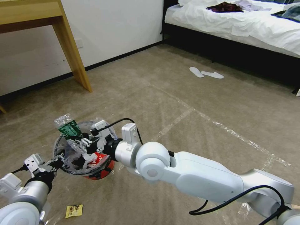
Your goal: Pick up the trash bin and place the garbage on the floor into it.
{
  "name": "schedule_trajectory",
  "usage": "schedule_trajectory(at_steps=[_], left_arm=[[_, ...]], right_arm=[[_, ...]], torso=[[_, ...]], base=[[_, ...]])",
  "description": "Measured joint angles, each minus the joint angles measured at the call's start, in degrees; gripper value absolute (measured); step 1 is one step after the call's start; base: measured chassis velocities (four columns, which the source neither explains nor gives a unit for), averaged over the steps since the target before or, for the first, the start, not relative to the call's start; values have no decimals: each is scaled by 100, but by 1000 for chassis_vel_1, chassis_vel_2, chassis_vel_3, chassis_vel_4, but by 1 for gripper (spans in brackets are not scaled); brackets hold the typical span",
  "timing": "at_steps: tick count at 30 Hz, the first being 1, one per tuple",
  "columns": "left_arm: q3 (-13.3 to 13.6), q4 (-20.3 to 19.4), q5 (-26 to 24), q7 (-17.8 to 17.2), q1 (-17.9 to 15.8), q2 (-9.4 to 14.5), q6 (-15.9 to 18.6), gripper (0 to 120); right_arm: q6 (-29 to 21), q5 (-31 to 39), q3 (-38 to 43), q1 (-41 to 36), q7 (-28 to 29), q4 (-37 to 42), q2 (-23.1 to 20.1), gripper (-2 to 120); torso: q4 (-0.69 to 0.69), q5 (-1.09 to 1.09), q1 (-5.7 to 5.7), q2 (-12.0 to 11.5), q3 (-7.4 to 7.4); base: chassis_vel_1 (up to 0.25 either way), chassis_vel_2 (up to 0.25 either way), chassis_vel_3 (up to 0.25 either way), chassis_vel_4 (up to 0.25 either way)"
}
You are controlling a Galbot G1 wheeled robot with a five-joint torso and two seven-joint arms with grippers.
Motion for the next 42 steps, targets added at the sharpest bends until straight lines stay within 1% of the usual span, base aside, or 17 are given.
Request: schedule_trajectory(at_steps=[5, 8, 15, 32, 42], left_arm=[[-1, 12, -4, -1, -2, 13, 0, 2], [-9, 17, -8, -2, -2, 12, -1, 2], [-16, 15, -9, -1, 10, -12, -5, 2], [-64, -45, -6, 5, 78, -38, -28, 2], [-68, -51, -5, 11, 111, -41, -32, 2]], right_arm=[[62, -160, -9, -110, -93, -60, -108, 14], [150, -390, -19, -249, -218, -108, -272, 14], [252, -541, -47, -368, -294, -175, -350, 14], [347, -644, -95, -343, -337, -254, -226, 14], [480, -794, -129, -325, -461, -538, -82, 14]], torso=[[1, 0, 0, 0, 0], [0, 0, 0, 0, 0], [0, 0, 0, 0, 0], [0, 0, 0, 0, 0], [0, 0, 0, 0, 0]], base=[[0, 0, 0, 0], [0, 0, 0, 0], [0, 0, 0, 0], [0, 0, 0, 0], [0, 0, 0, 0]])
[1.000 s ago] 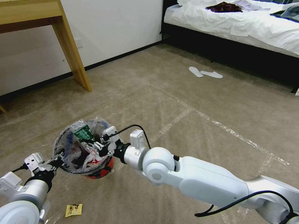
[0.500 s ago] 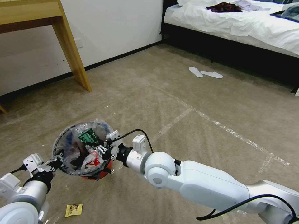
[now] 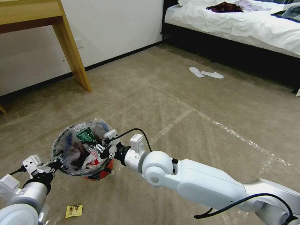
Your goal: Pick up the trash bin and place the garbage on the floor into it.
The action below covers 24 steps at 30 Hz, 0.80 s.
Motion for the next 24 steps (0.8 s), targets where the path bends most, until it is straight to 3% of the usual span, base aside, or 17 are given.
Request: schedule_trajectory(at_steps=[19, 24], left_arm=[[0, 84, -19, 6, -86, 28, -4, 2], [2, 115, -35, 6, -121, 39, -4, 2]], right_arm=[[168, -291, -104, -127, -121, -213, -20, 14], [173, -328, -130, -161, -124, -229, -52, 31]], torso=[[0, 0, 0, 0, 0], [0, 0, 0, 0, 0]], base=[[0, 0, 0, 0], [0, 0, 0, 0]])
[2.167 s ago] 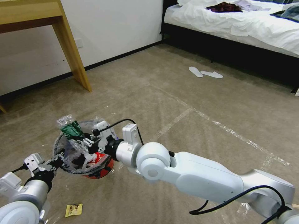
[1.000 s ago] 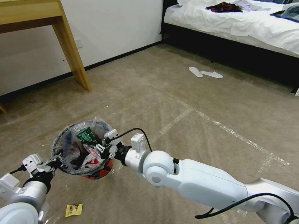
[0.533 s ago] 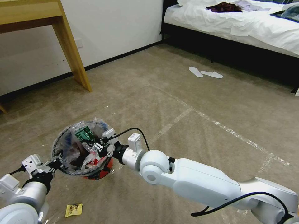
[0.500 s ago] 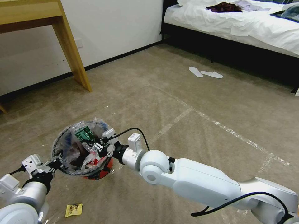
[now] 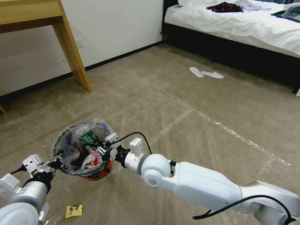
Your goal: Pick up the trash bin and place the garbage on the floor into it.
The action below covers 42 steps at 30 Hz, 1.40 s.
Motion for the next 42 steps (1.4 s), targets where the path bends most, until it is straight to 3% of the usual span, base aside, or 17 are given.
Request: schedule_trajectory(at_steps=[3, 7, 9, 13, 16, 19, 31, 42], left_arm=[[2, 23, -1, -1, -16, 0, 0, 2], [2, 30, -1, -1, -17, 1, 0, 2], [3, 35, -7, -1, -18, 0, 0, 2], [-1, 36, -6, -1, -18, 0, -1, 2], [-3, 42, -6, -1, -23, -1, -5, 2], [-3, 43, -6, -1, -26, -2, -6, 2], [-14, 28, -6, 0, 3, -4, -14, 2], [-33, 48, 9, 2, -16, -21, -20, 2]], right_arm=[[13, -19, -14, -9, -21, -23, 9, 48], [23, -30, -20, -9, -40, -44, 16, 56], [38, -39, -25, -3, -62, -58, 27, 69], [41, -41, -25, 2, -63, -59, 29, 76], [52, -56, -26, 7, -69, -69, 28, 93], [65, -77, -26, 1, -71, -75, 27, 100], [141, -88, 107, -3, -83, -9, 76, 100], [551, -69, 1023, -73, -387, 382, 141, 100]], torso=[[0, 0, 0, 0, 0], [0, 0, 0, 0, 0], [0, 0, 0, 0, 0], [0, 0, 0, 0, 0], [0, 0, 0, 0, 0], [0, 0, 0, 0, 0], [0, 0, 0, 0, 0], [0, 0, 0, 0, 0]], base=[[0, 0, 0, 0], [0, 0, 0, 0], [0, 0, 0, 0], [0, 0, 0, 0], [0, 0, 0, 0], [0, 0, 0, 0], [0, 0, 0, 0], [0, 0, 0, 0]])
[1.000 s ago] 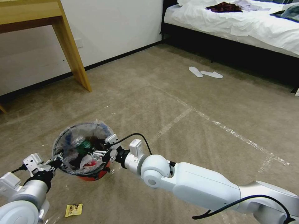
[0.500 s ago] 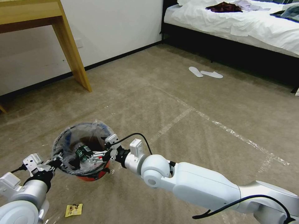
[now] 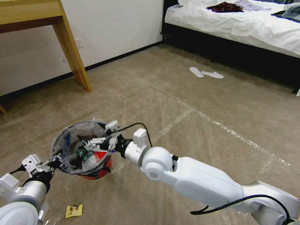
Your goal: Pick up the trash bin and place the garbage on the floor into it.
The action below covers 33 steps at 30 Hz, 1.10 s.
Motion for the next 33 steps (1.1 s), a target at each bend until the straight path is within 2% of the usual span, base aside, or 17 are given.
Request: schedule_trajectory(at_steps=[5, 6, 10, 12, 14, 16, 19, 20, 22, 23, 24, 25, 28, 31, 33], left_arm=[[-36, 1, -6, -1, 15, 18, 0, 2], [-40, 6, -6, -1, 19, 21, 0, 2], [-40, 12, -5, -1, 11, 19, -1, 2], [-38, 13, -2, -3, -6, 16, -2, 2], [-36, 14, 11, -3, -7, 16, -2, 2], [-40, 24, 75, 4, 3, 18, -8, 2], [-47, 24, 97, 16, 18, 18, -12, 2], [-59, 24, 200, 57, 34, 12, -33, 2], [-67, 26, 280, 90, 41, 8, -58, 2], [-83, 41, 482, 166, 58, 3, -117, 2], [-83, 43, 536, 189, 67, 0, -133, 2], [-83, 43, 536, 189, 67, 0, -133, 2], [-58, 25, 588, 215, 89, -46, -141, 2], [-52, 15, 622, 228, 96, -62, -150, 2], [-50, -28, 727, 267, 141, -90, -187, 2]], right_arm=[[466, 14, 431, -121, -347, 12, 7, 100], [736, 15, 658, -198, -574, 30, -34, 100], [1014, 10, 941, -310, -854, 93, -122, 100], [1326, -12, 1404, -499, -1213, 232, -293, 100], [1415, -43, 1598, -587, -1339, 287, -385, 100], [1612, -177, 2225, -908, -1618, 456, -714, 100], [1664, -344, 2695, -1225, -1618, 619, -933, 100], [1645, -638, 3285, -1664, -1524, 790, -1115, 100], [1625, -790, 3516, -1863, -1442, 856, -1167, 100], [1585, -1281, 4306, -2621, -1235, 1066, -1256, 100], [1577, -1561, 4804, -3048, -1132, 1206, -1259, 100], [1577, -1561, 4804, -3048, -1132, 1206, -1259, 100], [1614, -2470, 6111, -4326, -820, 1642, -1097, 100], [1550, -2707, 6428, -4725, -706, 1785, -1014, 100], [1371, -3114, 6852, -5492, -356, 2120, -818, 100]], torso=[[0, 0, 0, 0, 0], [0, 1, 0, 0, 0], [0, 1, 0, 0, 0], [1, 1, 0, 0, 0], [0, 1, 0, 0, 0], [0, 1, 0, 0, 0], [1, 2, 0, 0, 0], [-1, 1, 0, 0, 0], [-1, 1, 0, 0, 0], [-2, 4, 0, 0, 0], [-1, 5, 0, 0, 0], [-1, 5, 0, 0, 0], [0, 3, 0, 0, -1], [-1, 2, 0, 0, -1], [-2, 1, -1, 0, -1]], base=[[0, 0, 0, 0], [0, 0, 0, 0], [0, 0, 0, 0], [0, 0, 0, 0], [0, 0, 0, 0], [0, 0, 0, 0], [0, 0, 0, 0], [0, 0, 0, 0], [0, 0, 0, 0], [0, 0, 0, 0], [0, 0, 0, 0], [0, 0, 0, 0], [0, 0, 0, 0], [0, 0, 0, 0], [0, 0, 0, 0]])
